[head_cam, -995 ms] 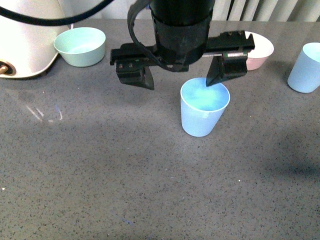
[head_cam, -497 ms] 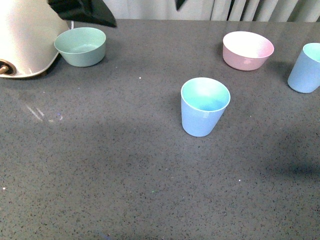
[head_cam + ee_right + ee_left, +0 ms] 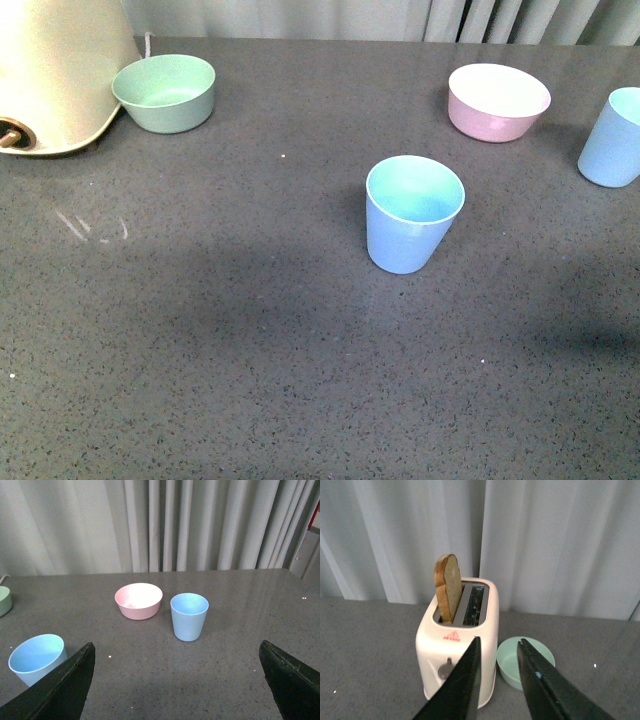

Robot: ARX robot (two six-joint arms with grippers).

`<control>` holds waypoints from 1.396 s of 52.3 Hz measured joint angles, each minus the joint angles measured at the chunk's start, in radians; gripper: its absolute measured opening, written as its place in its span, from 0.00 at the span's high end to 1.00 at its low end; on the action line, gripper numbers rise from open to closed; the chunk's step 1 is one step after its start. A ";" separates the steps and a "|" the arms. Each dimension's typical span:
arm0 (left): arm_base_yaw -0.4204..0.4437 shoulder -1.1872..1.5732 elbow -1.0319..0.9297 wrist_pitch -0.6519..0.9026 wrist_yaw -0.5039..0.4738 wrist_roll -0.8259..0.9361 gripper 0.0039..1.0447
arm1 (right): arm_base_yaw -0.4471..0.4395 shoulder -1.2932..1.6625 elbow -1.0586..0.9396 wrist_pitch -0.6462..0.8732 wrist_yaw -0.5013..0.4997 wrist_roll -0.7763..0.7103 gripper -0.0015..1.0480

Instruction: Stack blue cups with both arms

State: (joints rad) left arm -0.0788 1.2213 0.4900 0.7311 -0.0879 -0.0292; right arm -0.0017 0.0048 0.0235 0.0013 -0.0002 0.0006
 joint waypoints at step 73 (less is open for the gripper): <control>0.076 -0.803 -0.475 -0.317 0.088 0.019 0.99 | 0.000 0.000 0.000 0.000 0.000 0.000 0.09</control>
State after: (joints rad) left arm -0.0029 0.4183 0.0147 0.4145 -0.0002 -0.0105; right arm -0.0017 0.0048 0.0235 0.0013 -0.0002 0.0002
